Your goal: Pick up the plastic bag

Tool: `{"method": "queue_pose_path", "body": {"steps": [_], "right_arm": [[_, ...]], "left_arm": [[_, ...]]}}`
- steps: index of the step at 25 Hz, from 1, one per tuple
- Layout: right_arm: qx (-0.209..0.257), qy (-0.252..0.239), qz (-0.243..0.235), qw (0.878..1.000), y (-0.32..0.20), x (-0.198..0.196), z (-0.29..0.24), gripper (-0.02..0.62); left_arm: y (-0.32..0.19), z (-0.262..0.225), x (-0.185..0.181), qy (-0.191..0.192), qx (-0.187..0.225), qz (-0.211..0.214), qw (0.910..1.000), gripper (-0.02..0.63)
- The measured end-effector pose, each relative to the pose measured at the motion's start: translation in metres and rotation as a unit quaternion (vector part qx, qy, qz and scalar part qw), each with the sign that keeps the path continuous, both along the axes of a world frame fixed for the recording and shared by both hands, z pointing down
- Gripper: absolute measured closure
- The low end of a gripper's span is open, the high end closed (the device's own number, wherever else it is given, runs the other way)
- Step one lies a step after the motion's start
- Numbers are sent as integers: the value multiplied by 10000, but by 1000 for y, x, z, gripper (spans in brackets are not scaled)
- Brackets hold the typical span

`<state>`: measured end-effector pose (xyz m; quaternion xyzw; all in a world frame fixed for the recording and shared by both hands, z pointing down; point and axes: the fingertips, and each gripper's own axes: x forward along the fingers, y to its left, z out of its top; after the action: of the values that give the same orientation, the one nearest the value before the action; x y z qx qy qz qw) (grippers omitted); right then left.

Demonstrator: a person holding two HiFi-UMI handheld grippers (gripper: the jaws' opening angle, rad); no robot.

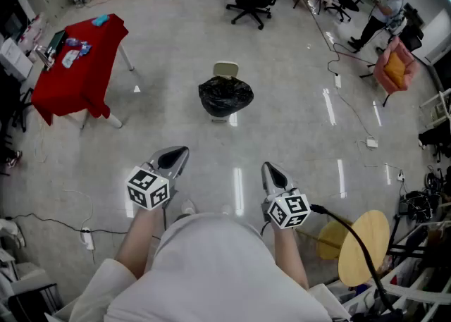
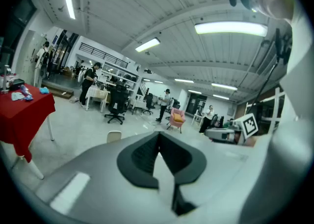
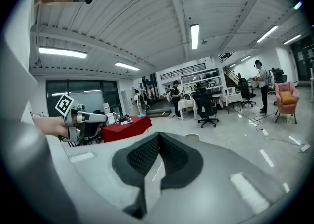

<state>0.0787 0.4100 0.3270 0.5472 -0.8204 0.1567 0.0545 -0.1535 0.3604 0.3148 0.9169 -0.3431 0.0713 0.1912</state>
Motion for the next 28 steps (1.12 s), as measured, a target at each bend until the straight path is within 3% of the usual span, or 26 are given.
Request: {"method": "queue_pose_path", "body": {"steps": [15, 28], "right_arm": [[-37, -33, 96, 9999, 2, -23, 0, 595], [65, -185, -15, 9998, 6, -75, 6, 594]], "left_arm": [[-2, 5, -17, 17, -34, 160, 9999, 603], [-6, 18, -78, -149, -16, 235, 9996, 603]]}}
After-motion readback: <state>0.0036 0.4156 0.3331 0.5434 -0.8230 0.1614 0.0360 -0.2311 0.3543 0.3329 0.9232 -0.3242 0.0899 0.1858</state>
